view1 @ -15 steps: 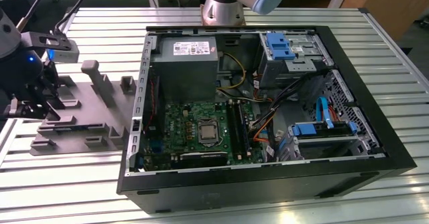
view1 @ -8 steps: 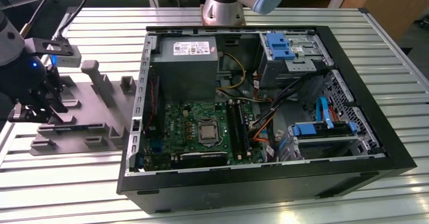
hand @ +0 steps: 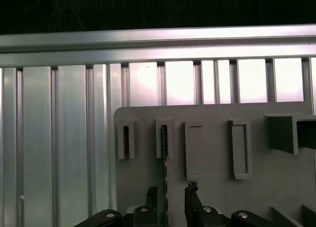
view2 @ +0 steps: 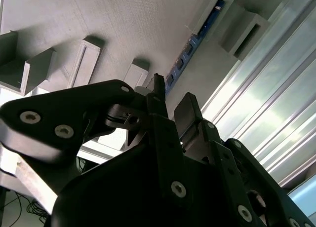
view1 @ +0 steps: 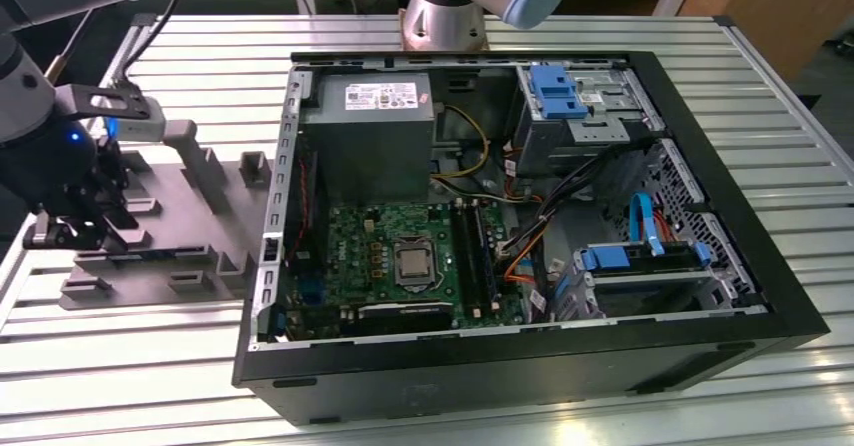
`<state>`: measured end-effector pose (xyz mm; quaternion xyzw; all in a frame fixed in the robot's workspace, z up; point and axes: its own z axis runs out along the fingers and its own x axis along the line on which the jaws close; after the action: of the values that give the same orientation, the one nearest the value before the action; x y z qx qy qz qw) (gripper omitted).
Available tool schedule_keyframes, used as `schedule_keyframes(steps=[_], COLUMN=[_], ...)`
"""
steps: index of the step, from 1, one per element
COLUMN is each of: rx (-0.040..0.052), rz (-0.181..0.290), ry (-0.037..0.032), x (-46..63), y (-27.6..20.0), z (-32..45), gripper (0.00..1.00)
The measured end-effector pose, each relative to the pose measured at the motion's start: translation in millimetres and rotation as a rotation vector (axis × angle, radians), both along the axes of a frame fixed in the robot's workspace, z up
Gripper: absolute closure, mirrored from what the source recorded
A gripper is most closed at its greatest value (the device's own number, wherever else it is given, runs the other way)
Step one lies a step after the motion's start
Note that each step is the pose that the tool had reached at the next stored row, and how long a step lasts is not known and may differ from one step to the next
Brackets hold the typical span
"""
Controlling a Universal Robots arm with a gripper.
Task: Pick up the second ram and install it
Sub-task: 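Pick up the second ram and move it above second insertion slot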
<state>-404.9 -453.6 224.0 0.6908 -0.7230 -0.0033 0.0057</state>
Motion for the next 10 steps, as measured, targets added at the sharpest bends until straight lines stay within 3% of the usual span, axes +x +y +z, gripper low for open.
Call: schedule_keyframes(steps=[10], rx=[0.0000], rz=[0.000], ry=[-0.0052], x=[0.0], y=[-1.0], z=[-13.7], gripper=[0.64])
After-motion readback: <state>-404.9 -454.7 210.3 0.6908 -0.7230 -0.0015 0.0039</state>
